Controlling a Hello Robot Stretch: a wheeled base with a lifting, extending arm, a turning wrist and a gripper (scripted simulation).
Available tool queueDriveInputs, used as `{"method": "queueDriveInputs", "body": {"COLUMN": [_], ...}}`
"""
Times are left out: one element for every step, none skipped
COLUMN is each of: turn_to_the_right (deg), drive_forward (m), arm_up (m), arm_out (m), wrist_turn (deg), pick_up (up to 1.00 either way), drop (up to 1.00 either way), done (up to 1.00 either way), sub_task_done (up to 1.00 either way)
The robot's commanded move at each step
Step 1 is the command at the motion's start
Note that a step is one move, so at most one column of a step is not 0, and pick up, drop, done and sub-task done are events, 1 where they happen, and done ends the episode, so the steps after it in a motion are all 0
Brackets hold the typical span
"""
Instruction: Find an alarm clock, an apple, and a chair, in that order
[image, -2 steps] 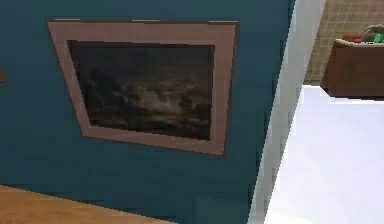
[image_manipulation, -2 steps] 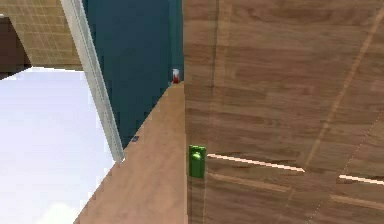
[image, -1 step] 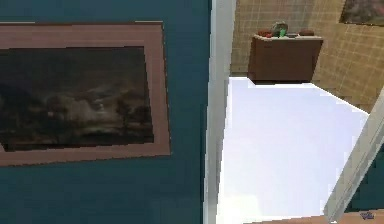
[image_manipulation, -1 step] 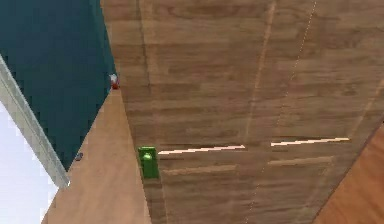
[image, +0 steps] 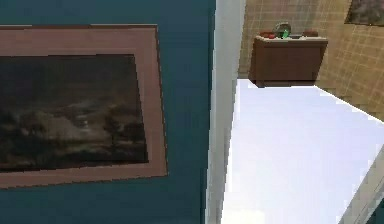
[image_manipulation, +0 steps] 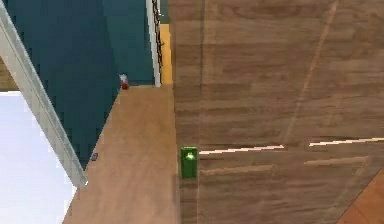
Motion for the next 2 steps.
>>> {"method": "queueDriveInputs", "body": {"turn_to_the_right": [42.0,0.0], "drive_forward": [0.00,0.95], "arm_up": [0.00,0.00], "arm_out": [0.00,0.00], "wrist_turn": [0.0,0.0], "pick_up": [0.00,0.00], "drop": [0.00,0.00], "done": [0.00,0.00], "sub_task_done": [0.00,0.00]}}
